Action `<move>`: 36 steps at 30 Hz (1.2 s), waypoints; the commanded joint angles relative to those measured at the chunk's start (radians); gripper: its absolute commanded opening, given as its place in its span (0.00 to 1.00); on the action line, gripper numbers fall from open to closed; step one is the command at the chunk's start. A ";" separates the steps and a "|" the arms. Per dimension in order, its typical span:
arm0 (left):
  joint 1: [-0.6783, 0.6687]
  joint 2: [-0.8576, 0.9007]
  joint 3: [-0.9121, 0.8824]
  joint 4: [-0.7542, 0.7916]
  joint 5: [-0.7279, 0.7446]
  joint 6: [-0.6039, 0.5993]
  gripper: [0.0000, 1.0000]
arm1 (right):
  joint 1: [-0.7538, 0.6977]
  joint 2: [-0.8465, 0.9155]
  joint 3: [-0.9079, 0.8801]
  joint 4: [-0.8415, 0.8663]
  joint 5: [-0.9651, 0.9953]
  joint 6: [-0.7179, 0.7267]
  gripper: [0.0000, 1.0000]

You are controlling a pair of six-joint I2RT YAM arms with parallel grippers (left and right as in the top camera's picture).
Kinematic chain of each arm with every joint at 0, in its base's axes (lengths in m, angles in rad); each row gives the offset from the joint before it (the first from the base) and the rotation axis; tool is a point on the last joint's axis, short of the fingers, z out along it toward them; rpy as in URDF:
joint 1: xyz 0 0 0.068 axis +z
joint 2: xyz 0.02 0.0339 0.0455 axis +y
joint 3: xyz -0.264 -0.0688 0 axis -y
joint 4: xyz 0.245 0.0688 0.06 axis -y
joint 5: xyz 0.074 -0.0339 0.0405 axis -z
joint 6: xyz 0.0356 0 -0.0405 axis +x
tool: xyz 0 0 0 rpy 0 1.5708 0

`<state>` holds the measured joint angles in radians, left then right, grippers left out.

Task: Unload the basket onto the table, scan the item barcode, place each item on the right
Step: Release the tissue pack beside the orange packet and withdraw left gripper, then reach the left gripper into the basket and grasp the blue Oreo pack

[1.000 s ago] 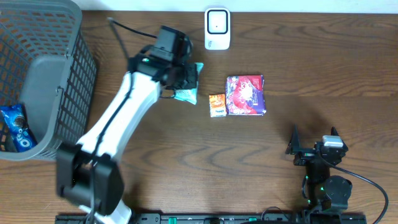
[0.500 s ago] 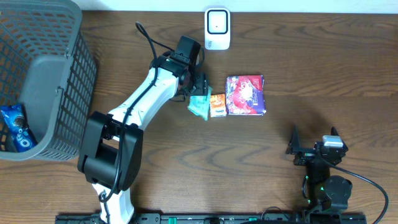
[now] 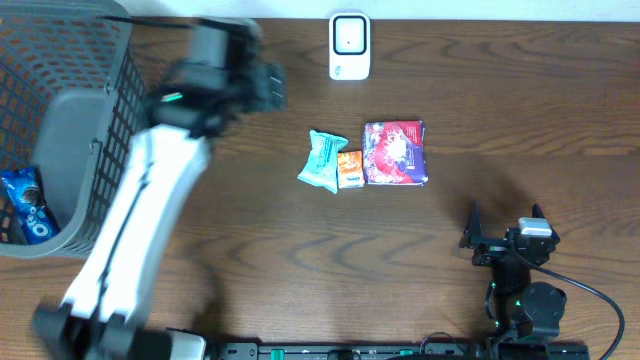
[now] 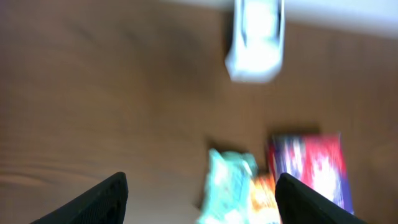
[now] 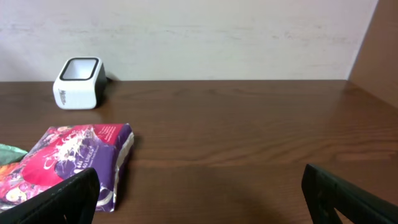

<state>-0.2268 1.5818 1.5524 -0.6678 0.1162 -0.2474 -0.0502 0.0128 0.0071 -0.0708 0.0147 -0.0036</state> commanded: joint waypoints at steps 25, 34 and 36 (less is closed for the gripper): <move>0.800 0.102 -0.002 -0.161 -0.496 0.048 0.77 | 0.005 -0.004 -0.002 -0.004 -0.005 0.018 0.99; 0.800 0.274 -0.044 -0.180 -0.597 0.048 0.76 | 0.005 -0.004 -0.002 -0.004 -0.005 0.017 0.99; 0.800 0.308 -0.060 -0.180 -0.633 0.048 0.76 | 0.005 -0.004 -0.002 -0.004 -0.005 0.018 0.99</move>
<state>0.5713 1.8427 1.5173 -0.8417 -0.4236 -0.2050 -0.0502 0.0128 0.0071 -0.0704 0.0143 -0.0036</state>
